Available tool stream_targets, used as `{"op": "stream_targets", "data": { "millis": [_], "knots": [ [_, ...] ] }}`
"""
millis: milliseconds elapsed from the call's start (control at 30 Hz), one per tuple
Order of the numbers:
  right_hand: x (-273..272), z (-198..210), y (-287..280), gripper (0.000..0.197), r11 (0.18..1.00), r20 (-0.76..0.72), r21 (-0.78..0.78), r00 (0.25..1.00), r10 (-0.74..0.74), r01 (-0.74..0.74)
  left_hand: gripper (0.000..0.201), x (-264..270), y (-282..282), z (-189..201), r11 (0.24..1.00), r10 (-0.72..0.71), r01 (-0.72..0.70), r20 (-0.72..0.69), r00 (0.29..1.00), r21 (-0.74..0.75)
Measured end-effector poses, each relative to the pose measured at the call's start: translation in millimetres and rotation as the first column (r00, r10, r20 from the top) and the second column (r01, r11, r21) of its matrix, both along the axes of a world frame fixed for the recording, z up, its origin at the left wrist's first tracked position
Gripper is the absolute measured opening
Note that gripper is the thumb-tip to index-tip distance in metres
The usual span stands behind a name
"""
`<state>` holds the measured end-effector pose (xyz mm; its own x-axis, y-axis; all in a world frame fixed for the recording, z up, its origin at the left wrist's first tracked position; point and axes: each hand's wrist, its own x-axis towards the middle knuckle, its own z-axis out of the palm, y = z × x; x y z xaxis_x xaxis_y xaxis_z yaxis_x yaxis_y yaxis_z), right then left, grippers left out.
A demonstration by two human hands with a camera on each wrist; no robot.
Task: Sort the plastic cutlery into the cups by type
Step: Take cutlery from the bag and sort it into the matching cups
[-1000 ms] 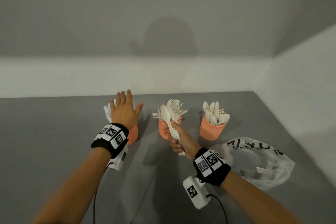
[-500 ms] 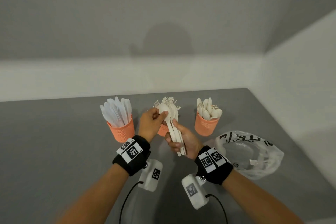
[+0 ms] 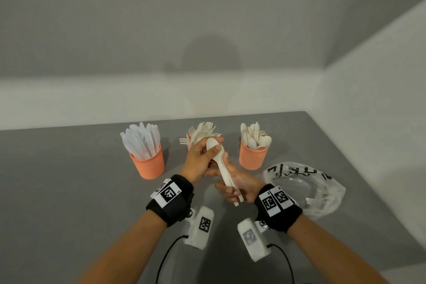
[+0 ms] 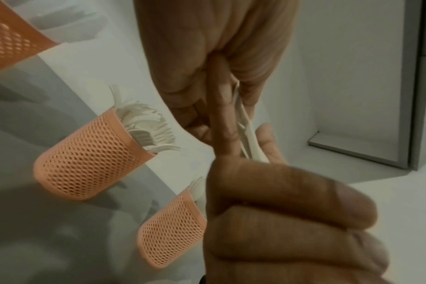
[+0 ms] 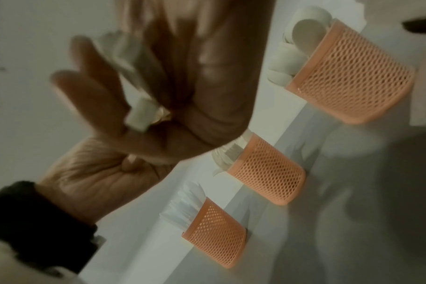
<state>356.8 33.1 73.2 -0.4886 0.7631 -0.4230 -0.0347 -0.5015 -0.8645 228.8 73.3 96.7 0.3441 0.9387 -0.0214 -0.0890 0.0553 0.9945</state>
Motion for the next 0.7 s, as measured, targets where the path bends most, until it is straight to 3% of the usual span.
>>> {"op": "stream_targets", "data": {
  "millis": [100,233,333,400,500,600,700],
  "knots": [
    [5,5,-6,0.059,0.993,0.139,0.108,0.989,-0.053,0.038,0.016,9,0,1,0.992,0.076,-0.066,-0.088,0.993,0.107],
    [4,3,-6,0.035,0.924,0.211,0.311,0.932,-0.294,0.221,0.019,22,2,-2,0.919,0.242,-0.12,-0.298,0.923,0.375],
    [-2,2,-5,0.006,0.86,0.208,0.387,0.877,-0.433,0.333,0.014,30,-2,1,0.891,0.254,-0.062,-0.382,0.889,0.45],
    [-1,2,-8,0.02,0.831,0.197,0.38,0.842,-0.502,0.407,0.022,35,-6,3,0.901,0.189,0.013,-0.421,0.887,0.433],
    [8,2,-10,0.03,0.83,0.168,0.316,0.834,-0.526,0.46,0.036,37,-8,5,0.939,0.139,-0.002,-0.373,0.917,0.344],
    [15,4,-14,0.031,0.801,0.126,0.36,0.826,-0.55,0.478,0.026,36,-7,4,0.919,0.197,-0.037,-0.375,0.906,0.393],
    [17,1,-15,0.029,0.769,0.172,0.443,0.798,-0.577,0.461,0.018,39,-8,-2,0.875,0.333,-0.17,-0.309,0.891,0.452]
  ]
}}
